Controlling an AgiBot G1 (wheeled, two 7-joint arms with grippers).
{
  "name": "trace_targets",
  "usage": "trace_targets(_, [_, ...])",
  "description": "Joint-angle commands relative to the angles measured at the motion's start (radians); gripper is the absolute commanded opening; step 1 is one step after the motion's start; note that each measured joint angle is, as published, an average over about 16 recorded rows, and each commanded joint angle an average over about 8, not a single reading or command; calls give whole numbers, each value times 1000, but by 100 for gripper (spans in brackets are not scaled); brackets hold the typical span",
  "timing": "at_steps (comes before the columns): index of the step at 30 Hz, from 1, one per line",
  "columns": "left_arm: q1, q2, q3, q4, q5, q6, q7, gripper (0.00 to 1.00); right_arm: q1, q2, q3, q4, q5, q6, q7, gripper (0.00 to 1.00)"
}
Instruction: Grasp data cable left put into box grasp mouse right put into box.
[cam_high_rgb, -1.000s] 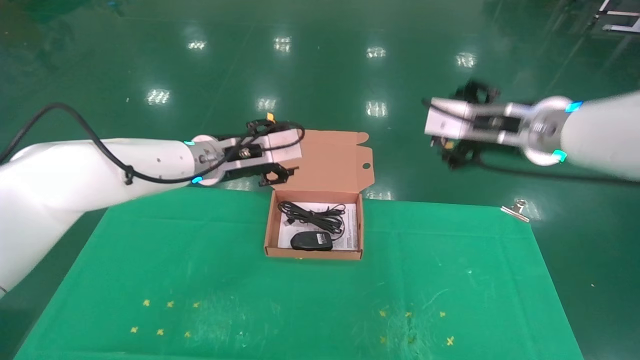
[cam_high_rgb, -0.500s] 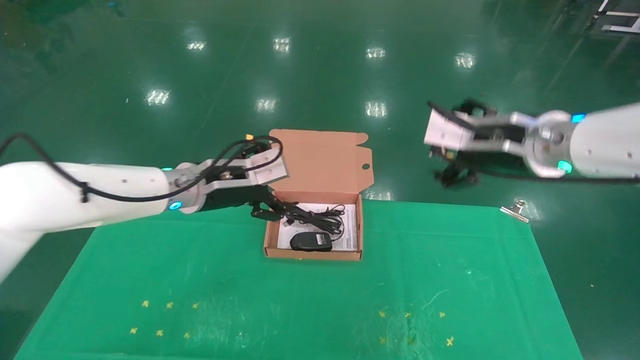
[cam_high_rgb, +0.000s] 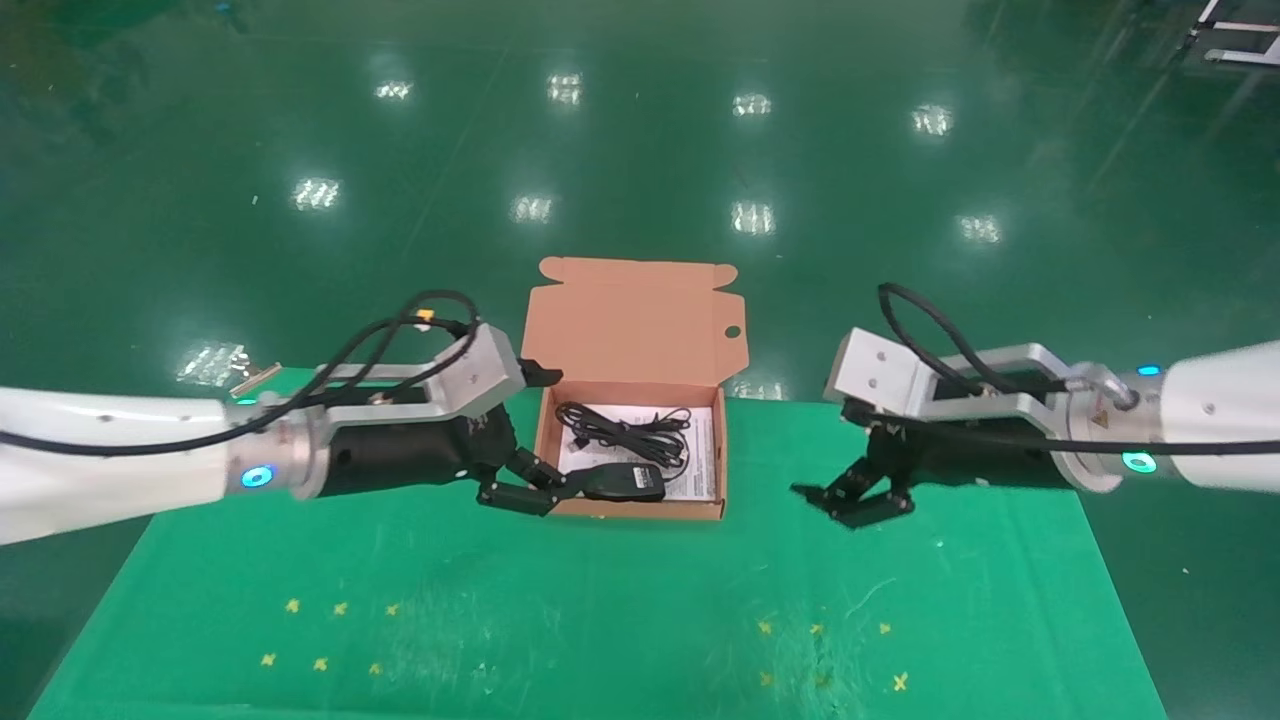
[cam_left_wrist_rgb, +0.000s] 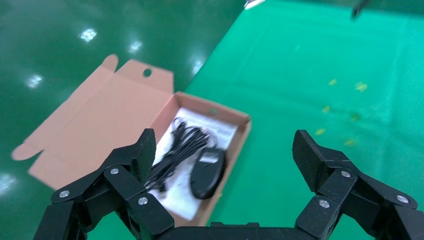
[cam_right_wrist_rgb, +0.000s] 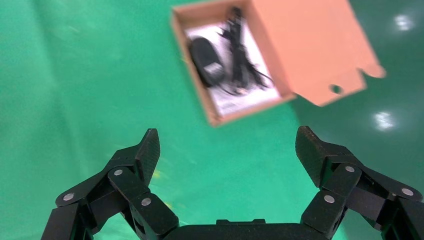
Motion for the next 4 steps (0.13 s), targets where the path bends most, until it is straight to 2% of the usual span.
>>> trace_targets(1, [34,-36,-47,-28,-64,55,0,100,-55,13,70,-3,87,-46,-42,100])
trace_targets(4, [49,-51,-67,-40,-91,78,0,100,-78,18,100,-4,124,-65,-59,100])
